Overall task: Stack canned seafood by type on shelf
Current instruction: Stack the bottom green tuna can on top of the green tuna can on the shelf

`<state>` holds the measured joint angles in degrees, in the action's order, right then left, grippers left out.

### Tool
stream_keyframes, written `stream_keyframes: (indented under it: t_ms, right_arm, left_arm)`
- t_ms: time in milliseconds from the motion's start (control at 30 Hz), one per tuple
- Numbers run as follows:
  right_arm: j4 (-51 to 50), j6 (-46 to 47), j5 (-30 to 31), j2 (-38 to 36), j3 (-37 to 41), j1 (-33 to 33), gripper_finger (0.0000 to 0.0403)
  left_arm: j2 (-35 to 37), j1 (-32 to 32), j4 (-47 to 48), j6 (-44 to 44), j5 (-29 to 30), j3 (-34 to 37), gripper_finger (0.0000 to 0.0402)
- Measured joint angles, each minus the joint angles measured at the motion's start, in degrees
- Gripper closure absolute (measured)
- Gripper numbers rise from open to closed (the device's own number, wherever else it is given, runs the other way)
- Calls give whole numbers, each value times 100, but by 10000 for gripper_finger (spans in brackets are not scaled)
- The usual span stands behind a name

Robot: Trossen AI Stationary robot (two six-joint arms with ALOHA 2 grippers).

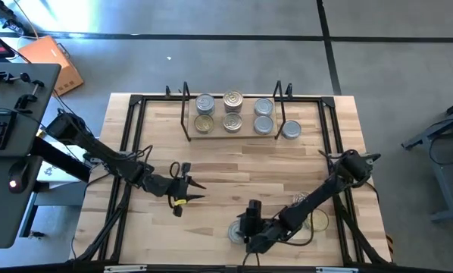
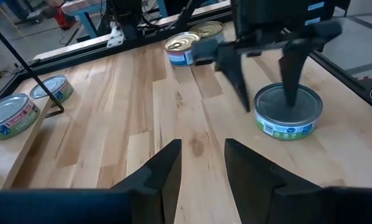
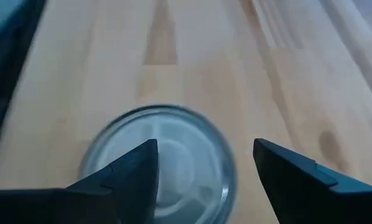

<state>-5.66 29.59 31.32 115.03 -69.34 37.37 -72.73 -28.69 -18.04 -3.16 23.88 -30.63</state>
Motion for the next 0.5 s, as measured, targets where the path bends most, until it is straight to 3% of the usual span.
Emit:
stream_keyframes:
  t_ms: [100,300,500]
  right_arm:
    - [-58,-117,197,58,-2,-202,152]
    - [-181,-1,1568,-184,9,-592,167]
    - [-840,67,1162,-627,2,-426,182]
  left_arm:
    - [0,0,-13,82,0,0,289]
    - [0,0,-22,134,-1,-4,289]
    - [-105,15,-12,312,-4,-6,289]
